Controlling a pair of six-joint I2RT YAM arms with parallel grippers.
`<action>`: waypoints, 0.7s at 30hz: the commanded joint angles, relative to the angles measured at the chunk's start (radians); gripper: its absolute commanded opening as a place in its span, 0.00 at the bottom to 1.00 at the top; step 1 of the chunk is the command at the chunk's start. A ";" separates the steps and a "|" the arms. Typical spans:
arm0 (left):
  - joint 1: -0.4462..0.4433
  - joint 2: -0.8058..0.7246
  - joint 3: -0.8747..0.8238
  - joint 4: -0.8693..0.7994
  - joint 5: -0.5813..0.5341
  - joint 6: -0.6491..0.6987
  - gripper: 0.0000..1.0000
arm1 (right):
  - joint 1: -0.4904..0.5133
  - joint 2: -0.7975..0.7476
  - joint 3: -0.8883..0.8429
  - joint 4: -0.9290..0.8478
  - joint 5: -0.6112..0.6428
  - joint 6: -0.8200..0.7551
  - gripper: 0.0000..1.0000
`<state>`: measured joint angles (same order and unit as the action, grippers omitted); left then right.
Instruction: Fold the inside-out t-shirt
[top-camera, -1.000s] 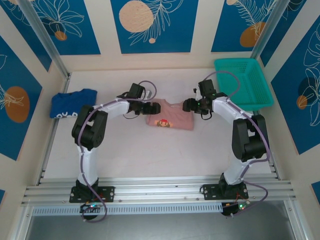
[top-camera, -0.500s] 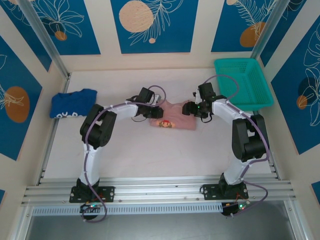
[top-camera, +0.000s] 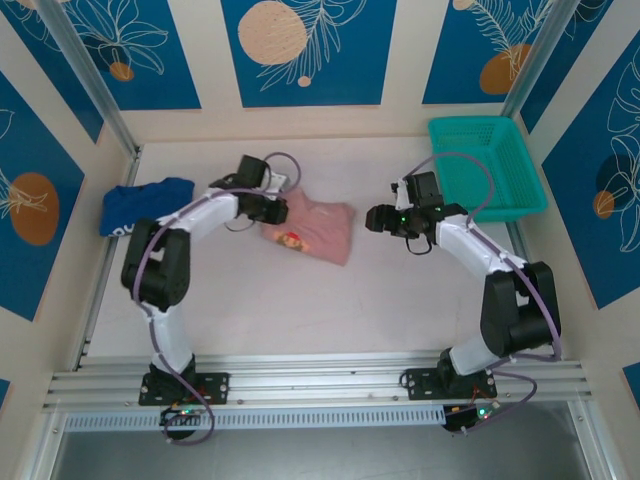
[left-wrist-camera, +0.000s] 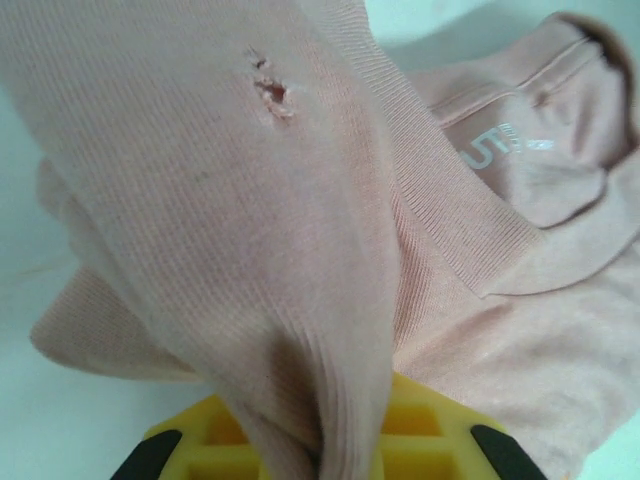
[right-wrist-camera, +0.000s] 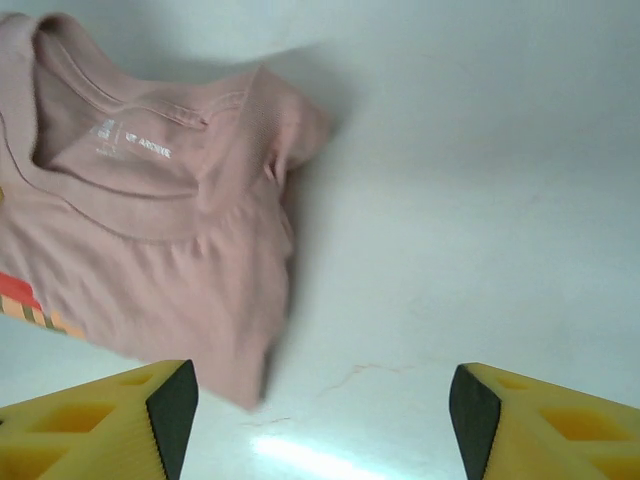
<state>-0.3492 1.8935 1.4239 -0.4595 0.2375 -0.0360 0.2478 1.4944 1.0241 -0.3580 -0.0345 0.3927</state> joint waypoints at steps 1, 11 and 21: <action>0.066 -0.080 0.057 -0.185 -0.194 0.190 0.00 | 0.031 -0.024 -0.018 0.071 -0.062 0.037 0.69; 0.246 -0.022 0.399 -0.425 -0.445 0.444 0.00 | 0.068 0.041 -0.002 0.109 -0.130 0.032 0.69; 0.338 0.042 0.656 -0.592 -0.397 0.493 0.00 | 0.069 0.044 -0.021 0.136 -0.150 0.040 0.69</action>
<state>-0.0246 1.9186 2.0159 -0.9668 -0.1696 0.4210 0.3134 1.5345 1.0183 -0.2432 -0.1497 0.4194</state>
